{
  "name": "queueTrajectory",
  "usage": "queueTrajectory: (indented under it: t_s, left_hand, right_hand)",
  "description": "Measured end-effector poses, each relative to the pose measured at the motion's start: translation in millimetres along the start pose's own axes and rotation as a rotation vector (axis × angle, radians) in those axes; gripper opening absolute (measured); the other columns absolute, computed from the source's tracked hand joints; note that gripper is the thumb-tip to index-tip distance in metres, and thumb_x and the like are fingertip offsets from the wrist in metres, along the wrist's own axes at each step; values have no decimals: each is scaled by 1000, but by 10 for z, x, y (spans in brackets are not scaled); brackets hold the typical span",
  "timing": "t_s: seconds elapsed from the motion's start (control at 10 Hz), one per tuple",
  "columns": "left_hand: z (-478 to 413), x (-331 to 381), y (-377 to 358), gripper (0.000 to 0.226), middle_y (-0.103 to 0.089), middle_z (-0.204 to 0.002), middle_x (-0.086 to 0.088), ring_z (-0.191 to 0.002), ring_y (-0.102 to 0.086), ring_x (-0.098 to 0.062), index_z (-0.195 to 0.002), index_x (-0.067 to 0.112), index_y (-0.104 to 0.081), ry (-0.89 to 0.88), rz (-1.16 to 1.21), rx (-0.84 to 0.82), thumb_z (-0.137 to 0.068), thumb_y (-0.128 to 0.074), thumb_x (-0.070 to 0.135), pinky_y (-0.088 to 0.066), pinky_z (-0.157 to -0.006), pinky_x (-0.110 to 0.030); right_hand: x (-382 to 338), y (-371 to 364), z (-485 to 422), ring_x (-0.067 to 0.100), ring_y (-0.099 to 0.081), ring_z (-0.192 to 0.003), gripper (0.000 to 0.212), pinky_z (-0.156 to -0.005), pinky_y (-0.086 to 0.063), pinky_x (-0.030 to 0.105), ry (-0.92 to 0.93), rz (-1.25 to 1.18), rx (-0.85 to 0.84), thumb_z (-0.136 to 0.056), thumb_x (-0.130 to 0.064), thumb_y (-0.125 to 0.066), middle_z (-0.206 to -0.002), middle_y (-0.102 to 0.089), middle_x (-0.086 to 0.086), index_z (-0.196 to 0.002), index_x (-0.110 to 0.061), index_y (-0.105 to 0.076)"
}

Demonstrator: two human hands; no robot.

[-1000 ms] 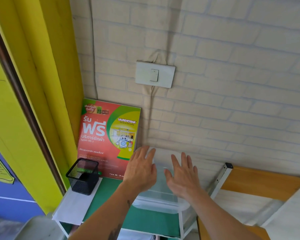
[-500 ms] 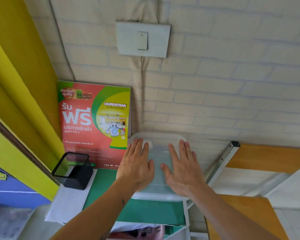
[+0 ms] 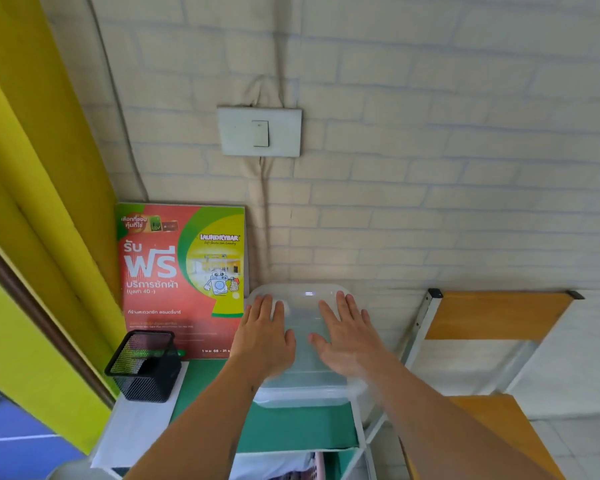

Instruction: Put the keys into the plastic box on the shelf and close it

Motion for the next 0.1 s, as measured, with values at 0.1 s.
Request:
queueTrajectory:
  t_s: [0.1]
  left_hand:
    - [-54, 54, 97, 65, -25, -156, -16, -147, -17, -31, -148, 5, -24, 4, -39, -16, -93, -37, 35, -18, -120, -43]
  right_hand:
    - [-18, 167, 23, 26, 15, -150, 72, -121, 3, 47, 7, -29, 13, -97, -57, -27, -163, 17, 8, -156, -27, 2]
Point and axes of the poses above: each hand's wrist, its own z-axis away from the middle knuckle, its own y-axis out of the back of the hand, x = y × z, the point moved 8 cm from there along -z, towards the middle knuckle
